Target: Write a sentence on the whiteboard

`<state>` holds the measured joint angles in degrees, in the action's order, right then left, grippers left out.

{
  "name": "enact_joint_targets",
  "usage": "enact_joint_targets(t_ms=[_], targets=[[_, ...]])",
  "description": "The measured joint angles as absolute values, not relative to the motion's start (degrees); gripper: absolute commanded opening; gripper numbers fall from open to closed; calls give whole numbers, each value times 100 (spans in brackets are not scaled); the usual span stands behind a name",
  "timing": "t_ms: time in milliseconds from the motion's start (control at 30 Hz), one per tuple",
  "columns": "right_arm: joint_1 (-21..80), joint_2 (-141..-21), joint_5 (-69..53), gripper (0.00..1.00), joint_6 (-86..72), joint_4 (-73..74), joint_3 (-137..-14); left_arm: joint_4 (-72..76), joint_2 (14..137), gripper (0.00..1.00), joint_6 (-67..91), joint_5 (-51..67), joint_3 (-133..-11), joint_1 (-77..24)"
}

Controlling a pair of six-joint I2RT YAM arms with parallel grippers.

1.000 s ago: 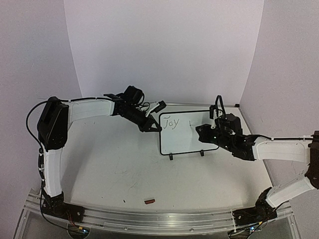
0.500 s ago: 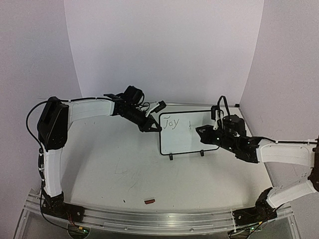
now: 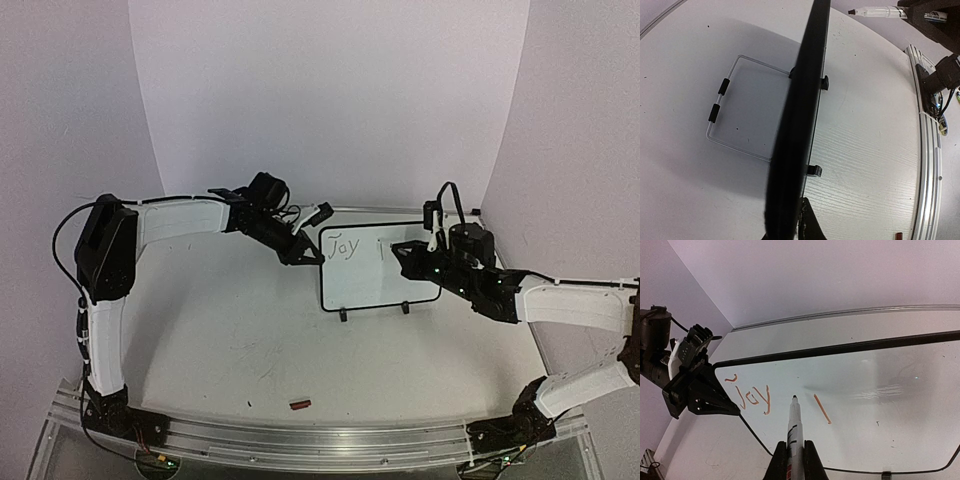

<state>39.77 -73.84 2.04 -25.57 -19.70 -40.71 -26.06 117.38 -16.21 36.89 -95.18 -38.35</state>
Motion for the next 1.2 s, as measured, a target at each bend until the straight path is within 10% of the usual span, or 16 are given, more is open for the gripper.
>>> enact_joint_targets(t_ms=[1200], targets=[[3977,-7371,589,0,-2555,-2009,-4076,-2602,11738,0,-1605,3686,-9518,-3835]])
